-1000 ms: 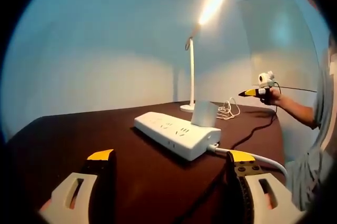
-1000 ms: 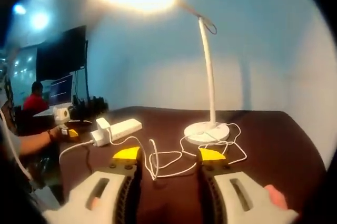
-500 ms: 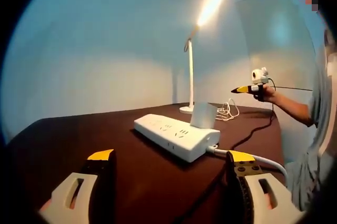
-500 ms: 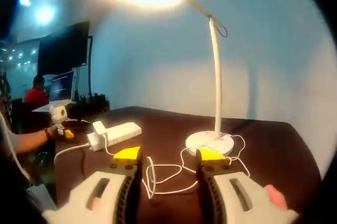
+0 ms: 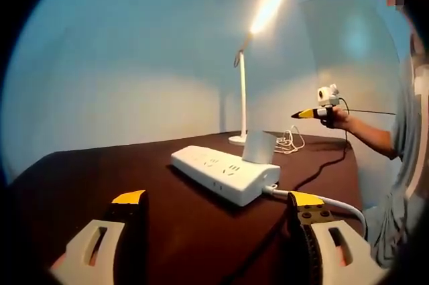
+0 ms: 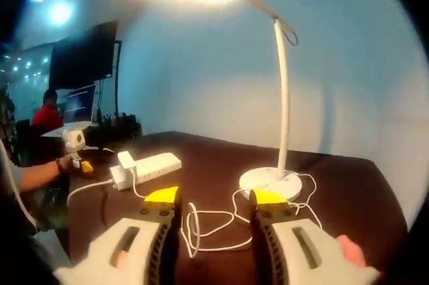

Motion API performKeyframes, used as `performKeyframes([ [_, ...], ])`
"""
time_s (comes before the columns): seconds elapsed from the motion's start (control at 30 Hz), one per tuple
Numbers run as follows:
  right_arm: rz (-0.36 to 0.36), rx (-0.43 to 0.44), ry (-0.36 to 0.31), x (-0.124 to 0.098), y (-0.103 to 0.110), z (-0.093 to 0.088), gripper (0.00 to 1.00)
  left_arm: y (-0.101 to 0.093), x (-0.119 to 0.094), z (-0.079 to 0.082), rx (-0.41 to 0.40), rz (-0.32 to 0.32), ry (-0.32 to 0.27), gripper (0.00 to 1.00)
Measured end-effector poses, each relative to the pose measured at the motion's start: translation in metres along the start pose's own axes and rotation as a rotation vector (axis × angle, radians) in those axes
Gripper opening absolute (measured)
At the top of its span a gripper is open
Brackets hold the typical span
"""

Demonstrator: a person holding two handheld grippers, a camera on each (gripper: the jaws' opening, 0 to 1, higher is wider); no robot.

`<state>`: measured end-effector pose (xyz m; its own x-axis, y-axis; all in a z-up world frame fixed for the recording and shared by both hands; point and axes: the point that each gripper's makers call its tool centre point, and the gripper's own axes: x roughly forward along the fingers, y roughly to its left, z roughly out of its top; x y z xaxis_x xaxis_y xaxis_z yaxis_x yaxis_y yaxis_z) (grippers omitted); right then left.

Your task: Insert the desk lamp plug into the socket, turn on the power strip switch, turn on the lamp switch, then turn off the lamp switch, turn off the power strip switch, and remove the plug from the socket.

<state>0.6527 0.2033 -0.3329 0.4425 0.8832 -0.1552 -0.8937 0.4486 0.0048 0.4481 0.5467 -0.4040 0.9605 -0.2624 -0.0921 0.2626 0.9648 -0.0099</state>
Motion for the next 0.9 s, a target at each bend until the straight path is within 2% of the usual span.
performKeyframes([
  [0.17,0.000,0.008,-0.002,0.007,-0.006,0.003,0.41,0.000,-0.001,0.001,0.000,-0.005,-0.003,0.81],
  [0.47,0.012,-0.018,0.018,0.010,-0.001,0.004,0.41,0.001,-0.002,0.004,-0.004,-0.008,-0.021,0.81],
  [0.67,0.015,-0.020,-0.001,0.011,-0.002,0.009,0.41,0.000,-0.001,0.001,-0.010,-0.009,-0.010,0.82],
  [0.9,0.007,-0.034,0.028,0.014,-0.006,0.003,0.41,0.001,0.000,0.000,-0.022,-0.005,-0.005,0.81],
])
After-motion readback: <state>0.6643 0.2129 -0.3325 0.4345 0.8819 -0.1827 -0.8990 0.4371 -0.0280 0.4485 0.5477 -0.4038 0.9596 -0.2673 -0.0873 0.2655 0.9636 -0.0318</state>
